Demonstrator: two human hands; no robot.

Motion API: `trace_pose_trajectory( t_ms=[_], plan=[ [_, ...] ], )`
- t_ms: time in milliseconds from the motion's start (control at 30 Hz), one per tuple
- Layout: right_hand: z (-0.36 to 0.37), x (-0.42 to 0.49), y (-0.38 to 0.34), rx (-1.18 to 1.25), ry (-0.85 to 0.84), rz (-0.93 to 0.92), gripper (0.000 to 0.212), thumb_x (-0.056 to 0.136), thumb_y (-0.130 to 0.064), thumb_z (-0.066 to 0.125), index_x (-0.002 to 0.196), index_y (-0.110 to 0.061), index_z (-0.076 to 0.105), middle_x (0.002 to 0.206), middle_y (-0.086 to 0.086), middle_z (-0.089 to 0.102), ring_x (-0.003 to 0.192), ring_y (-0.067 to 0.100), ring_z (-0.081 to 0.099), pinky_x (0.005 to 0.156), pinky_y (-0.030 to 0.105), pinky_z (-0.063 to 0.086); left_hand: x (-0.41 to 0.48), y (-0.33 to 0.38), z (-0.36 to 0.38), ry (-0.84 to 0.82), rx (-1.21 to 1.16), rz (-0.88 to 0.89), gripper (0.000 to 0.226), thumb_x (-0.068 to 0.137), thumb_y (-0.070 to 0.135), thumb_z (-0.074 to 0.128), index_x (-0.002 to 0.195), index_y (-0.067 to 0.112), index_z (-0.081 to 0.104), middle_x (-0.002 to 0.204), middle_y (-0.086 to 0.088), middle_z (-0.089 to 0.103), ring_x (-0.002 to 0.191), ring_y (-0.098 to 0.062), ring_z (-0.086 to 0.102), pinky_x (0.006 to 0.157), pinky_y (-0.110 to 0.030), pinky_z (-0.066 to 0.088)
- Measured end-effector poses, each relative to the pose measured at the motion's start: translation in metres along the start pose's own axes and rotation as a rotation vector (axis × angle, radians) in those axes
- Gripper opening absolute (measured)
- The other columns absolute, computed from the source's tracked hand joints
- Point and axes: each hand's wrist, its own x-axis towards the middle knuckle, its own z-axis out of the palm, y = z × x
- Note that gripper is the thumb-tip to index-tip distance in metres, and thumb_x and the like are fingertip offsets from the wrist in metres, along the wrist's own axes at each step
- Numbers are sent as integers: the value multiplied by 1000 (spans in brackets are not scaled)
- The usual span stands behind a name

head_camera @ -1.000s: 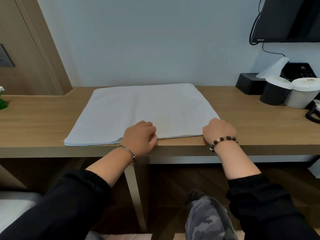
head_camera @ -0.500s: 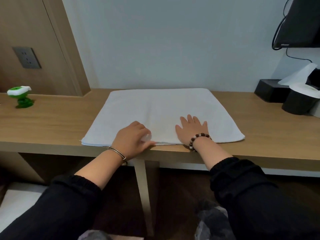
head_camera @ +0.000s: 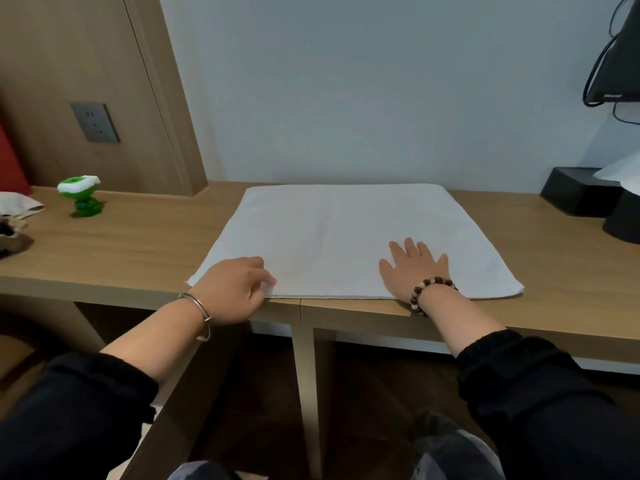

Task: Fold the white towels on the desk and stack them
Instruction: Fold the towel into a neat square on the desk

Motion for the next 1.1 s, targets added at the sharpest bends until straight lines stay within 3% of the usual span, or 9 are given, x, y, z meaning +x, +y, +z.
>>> trace_pose_trajectory(
  t_ms=[67, 133, 300, 433, 600, 700, 867, 967, 1100],
  plan=[
    [0, 0, -1, -13, -13, 6, 59, 97, -51, 10, 152, -30, 2, 160, -1, -7, 146, 22, -5, 115, 55, -1, 16, 7, -4, 3, -19, -128, 41, 85, 37, 34, 96, 24, 70, 92, 7, 63, 81, -12, 56, 71, -27, 45],
    [1, -2, -3, -26, -24, 10, 58, 97, -51, 9, 151, -32, 1, 160, -1, -9, 146, 23, -6, 115, 56, -1, 41, 22, -1, 44, -12, -193, 33, 92, 34, 39, 110, 25, 66, 110, 2, 64, 99, -17, 56, 83, -33, 47],
    [4, -9, -3, -28, -21, 1, 58, 96, -52, 8, 151, -35, 0, 160, -2, -9, 146, 23, -6, 114, 56, -1, 105, 87, 35, -231, -13, -160, 50, 101, 41, 23, 150, 29, 18, 158, 1, 13, 145, -25, 11, 115, -50, 15],
    [4, -10, 3, -30, -16, -6, 58, 96, -55, 8, 150, -37, 1, 160, -4, -7, 146, 21, -6, 114, 57, -1, 119, 84, 50, -367, -16, -242, 57, 96, 56, 11, 149, 40, -1, 158, 11, -9, 146, -19, -9, 112, -58, -4],
    [1, -18, 2, -26, -50, 29, 59, 96, -54, 10, 151, -34, -1, 160, -3, -10, 146, 22, -7, 113, 58, -1, 99, 23, 43, -323, 16, -521, 60, 95, 58, 10, 150, 38, -1, 158, 11, -10, 146, -19, -9, 113, -57, -2],
    [-11, -10, -6, -44, -154, 41, 60, 98, -48, 14, 152, -26, -1, 159, 0, -13, 146, 25, -9, 114, 58, 2, 95, 21, 47, -290, 26, -545, 58, 96, 56, 9, 150, 37, -1, 158, 10, -9, 146, -20, -8, 113, -57, -1],
    [-26, 32, -61, 50, -5, -200, 56, 101, -37, 21, 152, -24, 4, 159, 2, -14, 146, 24, -7, 115, 52, 1, 96, 19, 51, -261, 28, -546, 57, 97, 53, 9, 150, 36, 0, 159, 10, -8, 146, -19, -7, 114, -56, 0],
    [-4, 49, -75, -1, -65, -299, 54, 100, -40, 16, 152, -29, 6, 160, -1, -5, 147, 22, -3, 114, 53, 0, 95, 18, 51, -261, 29, -536, 55, 98, 50, 9, 150, 36, -1, 159, 9, -8, 146, -19, -7, 114, -55, 0],
    [-13, 83, -1, -14, -17, -10, 55, 98, -44, 14, 151, -29, 10, 160, -5, 1, 146, 20, 5, 114, 54, 6, 93, 18, 51, -236, 37, -533, 55, 98, 47, 10, 150, 36, 0, 159, 9, -8, 146, -19, -7, 114, -54, -1]
  ],
)
